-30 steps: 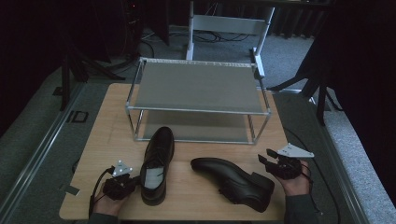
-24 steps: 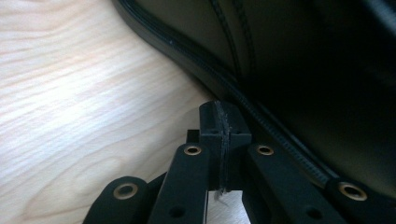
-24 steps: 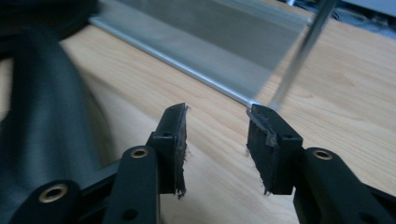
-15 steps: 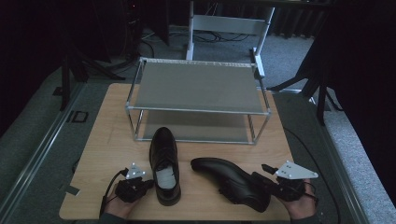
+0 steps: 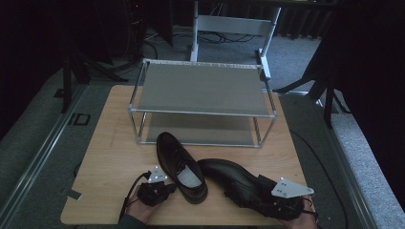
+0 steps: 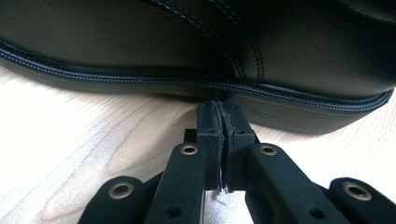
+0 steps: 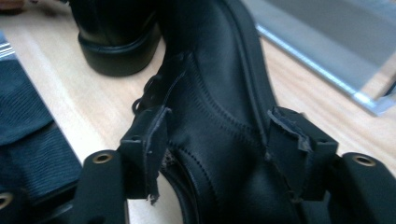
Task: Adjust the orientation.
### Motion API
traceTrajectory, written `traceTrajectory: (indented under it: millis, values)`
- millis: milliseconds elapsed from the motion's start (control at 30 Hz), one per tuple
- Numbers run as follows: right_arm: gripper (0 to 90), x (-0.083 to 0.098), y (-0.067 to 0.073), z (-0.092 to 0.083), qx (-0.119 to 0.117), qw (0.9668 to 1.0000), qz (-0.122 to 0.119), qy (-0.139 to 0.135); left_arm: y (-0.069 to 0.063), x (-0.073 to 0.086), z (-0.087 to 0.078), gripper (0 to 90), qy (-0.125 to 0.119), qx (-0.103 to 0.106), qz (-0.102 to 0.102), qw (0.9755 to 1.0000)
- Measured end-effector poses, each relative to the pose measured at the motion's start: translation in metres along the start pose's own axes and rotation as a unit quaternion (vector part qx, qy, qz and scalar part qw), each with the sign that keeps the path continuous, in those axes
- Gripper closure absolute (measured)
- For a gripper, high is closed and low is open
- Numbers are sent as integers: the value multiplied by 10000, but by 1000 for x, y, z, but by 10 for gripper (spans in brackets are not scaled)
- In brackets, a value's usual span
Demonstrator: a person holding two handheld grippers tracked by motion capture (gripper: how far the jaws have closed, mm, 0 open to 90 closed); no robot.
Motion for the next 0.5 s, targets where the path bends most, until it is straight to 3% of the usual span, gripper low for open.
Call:
traceTrajectory:
  millis: [133,500]
  values:
    - [323,7,0,6,-19,9999,-10,131,3,0,-1,827,-35,-10,-46,10000]
    - [329,8,-4,6,-14,10000,13,12,10,-2,-9,782,-181,-171,-108,9996]
Point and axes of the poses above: each handheld gripper's, and its own axes: z roughly forward along the jaws, x roughly out of its underside, y roughly to its left, the point moved 2 cm from there along z, roughly forward along the jaws, and after that the axes turned 12 degrees about -y, right-handed, at the moved point
